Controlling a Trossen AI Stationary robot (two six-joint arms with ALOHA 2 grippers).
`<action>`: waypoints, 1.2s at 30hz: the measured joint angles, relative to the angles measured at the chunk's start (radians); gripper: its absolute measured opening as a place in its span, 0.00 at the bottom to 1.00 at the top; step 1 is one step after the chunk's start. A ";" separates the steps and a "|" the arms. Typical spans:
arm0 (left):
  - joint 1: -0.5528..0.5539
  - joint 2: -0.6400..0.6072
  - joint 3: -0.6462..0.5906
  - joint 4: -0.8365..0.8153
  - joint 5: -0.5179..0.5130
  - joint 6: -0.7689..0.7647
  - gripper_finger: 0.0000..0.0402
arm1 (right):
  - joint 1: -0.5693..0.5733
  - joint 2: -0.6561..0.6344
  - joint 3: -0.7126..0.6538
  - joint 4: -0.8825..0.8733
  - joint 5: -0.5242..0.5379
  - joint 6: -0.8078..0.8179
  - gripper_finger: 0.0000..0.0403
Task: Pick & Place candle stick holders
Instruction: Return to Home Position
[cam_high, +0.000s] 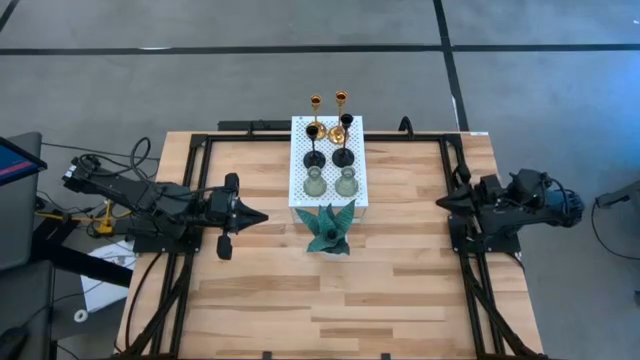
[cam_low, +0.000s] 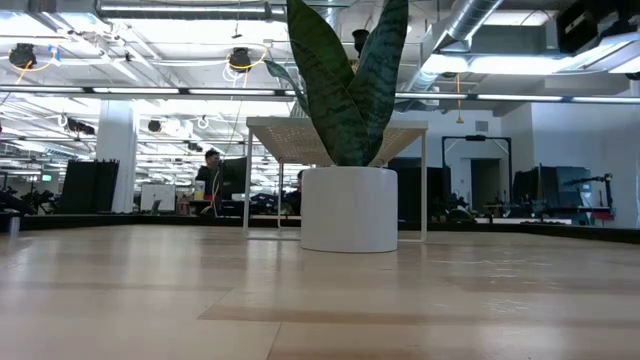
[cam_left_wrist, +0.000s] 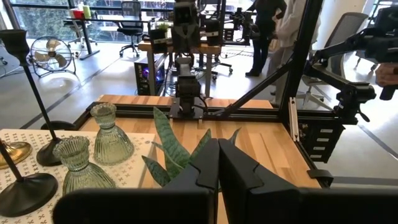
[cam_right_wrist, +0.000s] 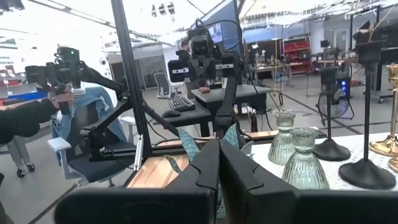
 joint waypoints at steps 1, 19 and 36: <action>0.000 0.000 0.000 0.000 0.000 0.000 0.02 | 0.000 0.002 -0.013 0.018 0.000 0.000 0.00; 0.000 0.000 0.000 0.000 0.000 0.000 0.02 | 0.000 0.001 -0.182 0.073 -0.003 -0.003 0.00; 0.000 0.000 0.000 0.000 0.000 0.000 0.02 | -0.002 0.000 -0.366 0.132 0.030 0.005 0.00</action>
